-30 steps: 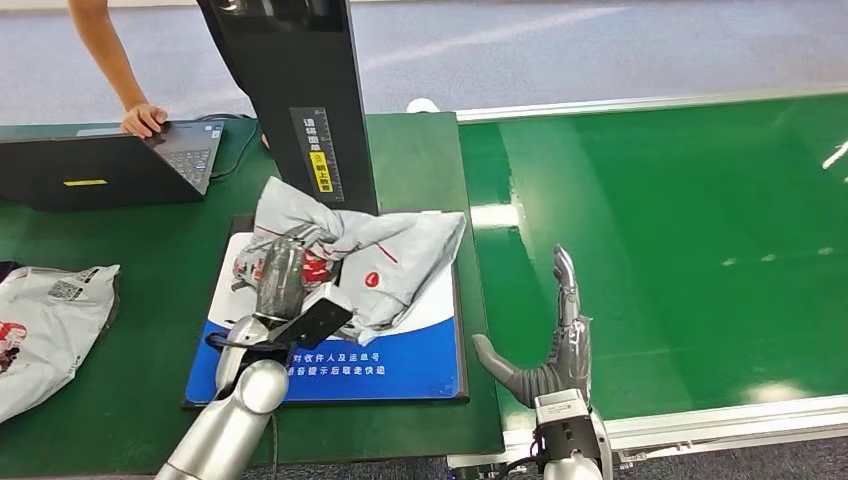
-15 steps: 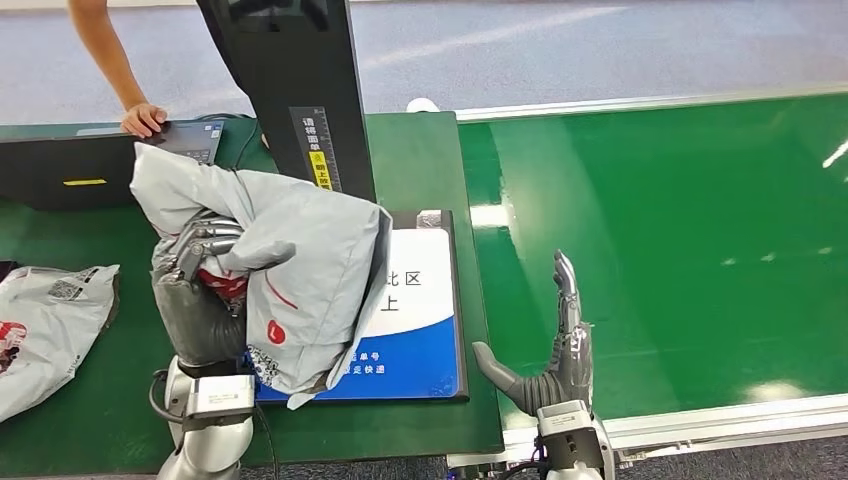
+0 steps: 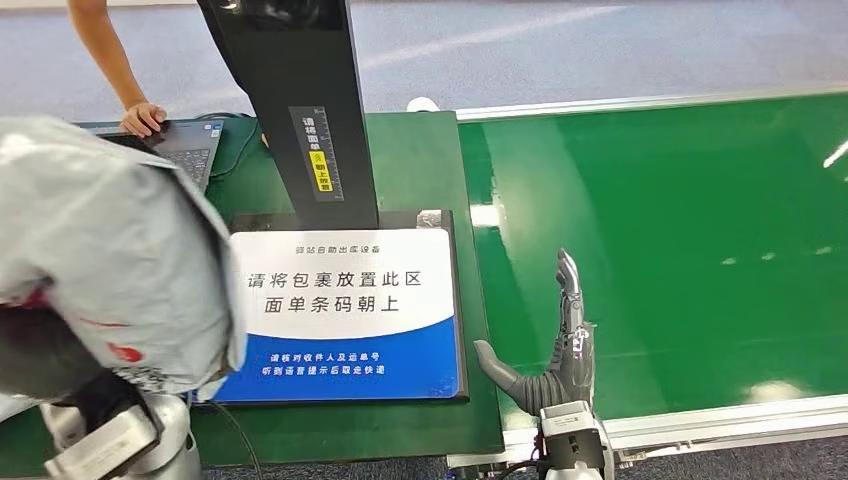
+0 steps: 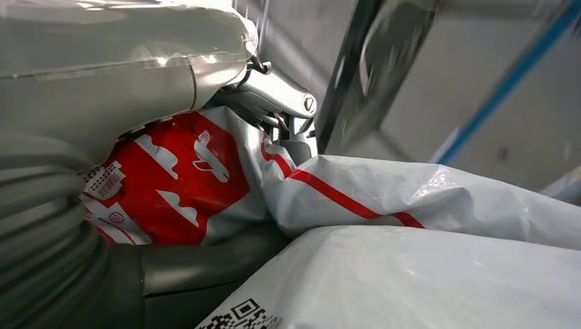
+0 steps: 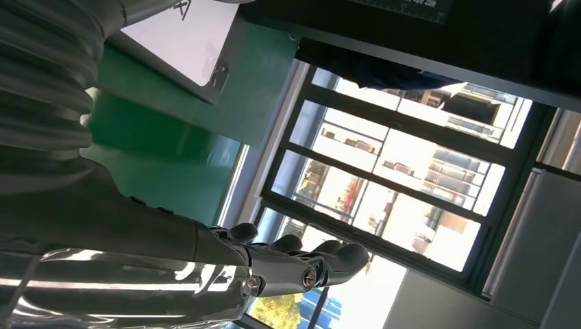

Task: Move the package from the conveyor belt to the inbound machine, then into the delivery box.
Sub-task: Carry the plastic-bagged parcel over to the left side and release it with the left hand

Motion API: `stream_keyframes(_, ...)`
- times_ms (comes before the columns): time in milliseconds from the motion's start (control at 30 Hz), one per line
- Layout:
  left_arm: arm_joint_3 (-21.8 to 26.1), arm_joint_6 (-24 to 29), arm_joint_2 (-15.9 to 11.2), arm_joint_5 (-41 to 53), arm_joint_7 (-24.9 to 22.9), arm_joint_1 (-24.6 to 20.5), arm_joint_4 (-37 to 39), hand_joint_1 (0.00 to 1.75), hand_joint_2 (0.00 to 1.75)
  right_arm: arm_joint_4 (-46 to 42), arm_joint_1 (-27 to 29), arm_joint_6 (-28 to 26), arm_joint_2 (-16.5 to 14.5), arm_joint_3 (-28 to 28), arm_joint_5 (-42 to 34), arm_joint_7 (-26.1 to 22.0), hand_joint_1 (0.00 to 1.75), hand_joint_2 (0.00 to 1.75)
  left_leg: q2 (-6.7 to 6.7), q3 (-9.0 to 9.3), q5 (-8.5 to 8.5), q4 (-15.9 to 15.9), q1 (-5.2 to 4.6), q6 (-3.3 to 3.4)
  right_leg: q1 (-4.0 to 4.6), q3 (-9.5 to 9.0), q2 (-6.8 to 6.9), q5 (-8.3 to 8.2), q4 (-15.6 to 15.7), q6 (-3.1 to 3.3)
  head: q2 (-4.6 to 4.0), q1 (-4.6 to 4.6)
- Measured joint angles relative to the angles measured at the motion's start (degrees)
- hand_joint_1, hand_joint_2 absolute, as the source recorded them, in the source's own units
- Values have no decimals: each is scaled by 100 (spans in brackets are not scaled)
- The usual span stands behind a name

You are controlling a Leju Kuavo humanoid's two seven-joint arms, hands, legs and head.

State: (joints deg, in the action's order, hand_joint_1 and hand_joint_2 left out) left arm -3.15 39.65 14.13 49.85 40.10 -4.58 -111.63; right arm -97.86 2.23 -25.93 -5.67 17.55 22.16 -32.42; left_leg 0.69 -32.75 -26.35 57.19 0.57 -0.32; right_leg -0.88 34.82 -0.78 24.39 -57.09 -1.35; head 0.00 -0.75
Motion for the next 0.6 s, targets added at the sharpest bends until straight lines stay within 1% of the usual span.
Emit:
stream_keyframes(33,97,0,35,65,1,-28,-138,96,175,1,0,-10,-1,3,-8,-1,0,175,0,1,0,0,0,0,1,0,0,0,0,0,0,0)
stream_keyframes(67,186,0,52,148,1,-48,-279,70,175,3,0,-22,-2,5,-16,-1,0,175,0,1,0,0,0,-1,2,0,0,0,0,0,0,-1)
stream_keyframes(100,285,0,65,241,1,-70,-418,59,175,4,0,-40,-3,8,-27,-1,0,175,0,1,0,0,0,-1,3,0,0,0,-1,1,0,0)
stream_keyframes(133,369,0,78,331,1,-94,-546,65,175,4,0,-56,-5,10,-36,-1,0,175,1,1,1,0,1,-2,4,0,0,0,-1,1,0,-1)
stream_keyframes(200,536,0,96,519,1,-160,-783,122,175,6,-1,-75,-8,17,-51,-1,0,175,1,1,1,0,2,-2,5,0,-1,0,-1,1,0,0)
stream_keyframes(267,687,0,110,705,1,-219,-1007,171,175,13,-4,-76,-11,34,-58,-1,0,175,0,1,1,0,3,-2,4,0,0,0,-2,1,0,0)
stream_keyframes(300,762,0,115,785,1,-246,-1118,175,175,19,-7,-76,-13,45,-61,-1,0,175,0,1,1,0,3,-2,4,0,0,0,-2,1,0,-1)
stream_keyframes(367,892,-1,124,887,1,-300,-1305,175,175,39,-19,-77,-16,65,-63,-1,0,175,0,1,0,0,3,-2,4,0,0,0,-2,1,0,-1)
stream_keyframes(467,1103,-3,137,945,-26,-362,-1439,59,175,74,-45,-88,-20,102,-75,2,0,175,0,2,0,0,2,-2,2,0,0,0,-1,1,0,-1)
stream_keyframes(500,1198,-5,142,1035,-135,-373,-1368,21,175,80,-49,-97,-24,114,-72,3,0,175,0,4,0,0,2,-2,2,1,0,1,0,0,0,-1)
stream_keyframes(533,1309,-8,151,1213,-393,-394,-1197,21,175,84,-51,-114,-30,122,-63,3,0,175,-2,8,0,0,0,0,0,-3,2,4,1,-2,0,0)
stream_keyframes(600,1586,-13,165,1693,-1246,-445,-561,10,175,87,-50,-160,-52,127,-30,2,0,175,-5,15,1,0,-3,-1,1,-11,7,7,2,-2,0,-1)
